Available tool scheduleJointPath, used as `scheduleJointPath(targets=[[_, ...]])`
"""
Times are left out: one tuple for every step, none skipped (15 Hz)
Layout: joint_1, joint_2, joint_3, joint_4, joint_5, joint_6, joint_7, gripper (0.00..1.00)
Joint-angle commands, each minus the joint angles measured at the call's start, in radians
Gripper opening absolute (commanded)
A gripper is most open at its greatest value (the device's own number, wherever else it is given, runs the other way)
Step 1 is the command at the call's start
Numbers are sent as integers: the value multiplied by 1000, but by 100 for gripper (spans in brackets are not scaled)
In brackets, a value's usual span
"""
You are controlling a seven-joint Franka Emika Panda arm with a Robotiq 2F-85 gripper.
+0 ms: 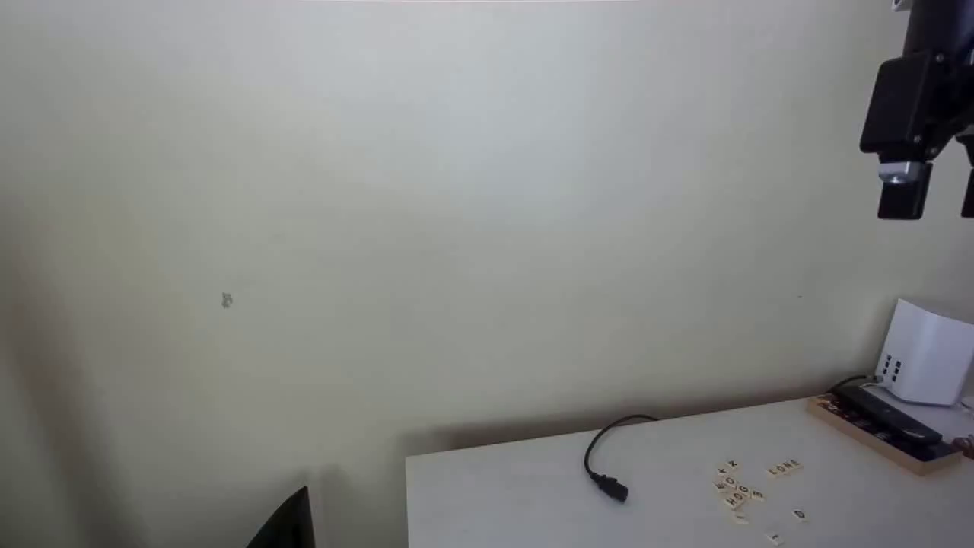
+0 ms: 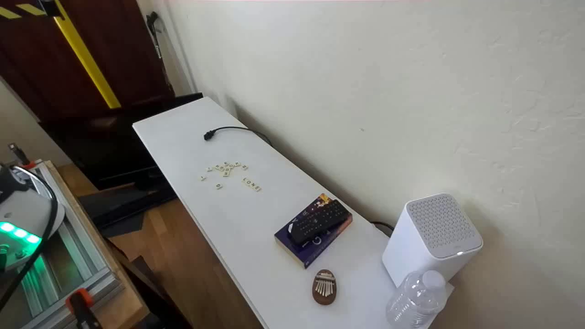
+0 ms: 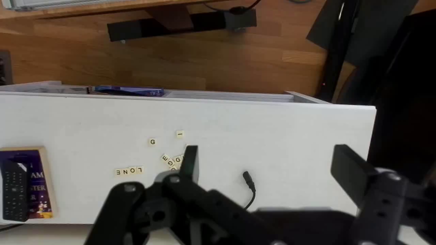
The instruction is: Spell the word 'Line'.
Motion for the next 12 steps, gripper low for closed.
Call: scheduleJointPath(targets=[[-10, -1, 7, 2, 5, -3, -6, 100], [-10, -1, 7, 2, 5, -3, -6, 100], [-10, -1, 7, 2, 5, -3, -6, 100], [-10, -1, 7, 2, 5, -3, -6, 100], [-10, -1, 7, 2, 5, -3, -6, 100], [-10, -1, 7, 2, 5, -3, -6, 100], [-9, 4, 22, -16, 2, 1, 6, 100], [-19, 29, 34, -32, -1, 22, 24, 100], [-23, 55, 34, -43, 3, 30, 25, 100], [-33, 74, 35, -59, -4, 46, 29, 100], [-40, 92, 28, -76, -5, 65, 23, 100], [-52, 110, 21, -92, -9, 90, 24, 100]])
